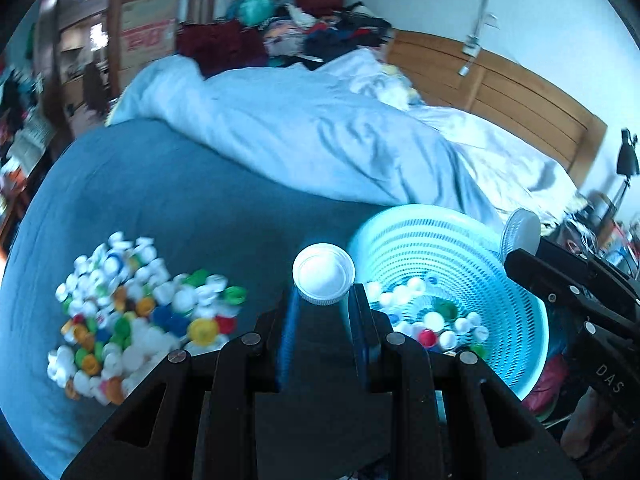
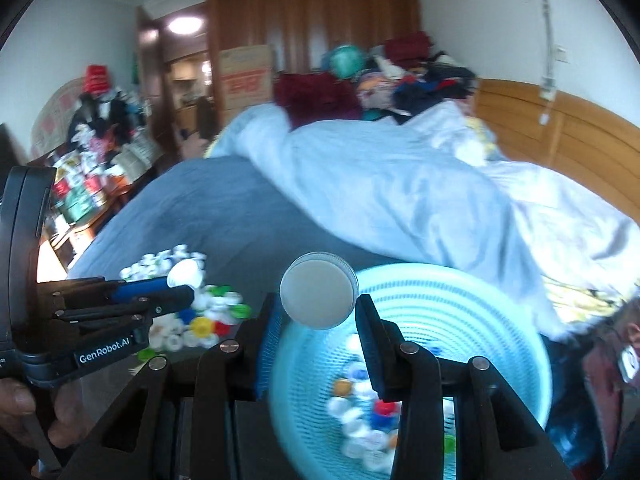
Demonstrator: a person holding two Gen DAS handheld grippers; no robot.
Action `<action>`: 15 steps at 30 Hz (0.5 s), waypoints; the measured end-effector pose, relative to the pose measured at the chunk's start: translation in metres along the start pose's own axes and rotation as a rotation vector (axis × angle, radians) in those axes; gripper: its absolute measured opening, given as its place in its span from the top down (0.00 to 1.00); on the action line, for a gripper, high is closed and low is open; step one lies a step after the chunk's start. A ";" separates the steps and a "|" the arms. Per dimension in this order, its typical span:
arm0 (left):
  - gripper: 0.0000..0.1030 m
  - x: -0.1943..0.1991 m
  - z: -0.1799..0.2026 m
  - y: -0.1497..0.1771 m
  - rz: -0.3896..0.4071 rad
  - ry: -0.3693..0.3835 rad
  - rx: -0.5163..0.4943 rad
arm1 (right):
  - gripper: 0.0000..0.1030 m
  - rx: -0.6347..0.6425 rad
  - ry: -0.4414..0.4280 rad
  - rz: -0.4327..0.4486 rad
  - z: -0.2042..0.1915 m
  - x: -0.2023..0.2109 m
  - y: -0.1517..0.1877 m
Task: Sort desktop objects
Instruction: 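Carry the held white caps over to the blue basket with both grippers, then open the right gripper over the basket while the left gripper releases its cap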
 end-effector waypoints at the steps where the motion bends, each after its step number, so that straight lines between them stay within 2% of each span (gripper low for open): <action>1: 0.79 -0.005 0.009 -0.003 -0.004 0.003 -0.015 | 0.60 -0.011 0.012 -0.001 0.007 0.002 0.001; 7: 0.79 -0.028 0.051 -0.011 -0.046 0.027 -0.090 | 0.59 -0.058 0.055 -0.009 0.038 0.008 0.007; 15: 0.80 -0.042 0.067 -0.014 -0.074 0.016 -0.115 | 0.59 -0.085 0.060 -0.018 0.052 0.007 0.013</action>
Point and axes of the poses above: each gripper's, at about its wrist camera, not at the fingertips, and x roughly against the way its jaws point, z to its right, y to its underside, the point moved 2 cm from there along -x, roughly the way its jaws point, and after that the axes turned 3 degrees about -x, right-handed, at the moved point
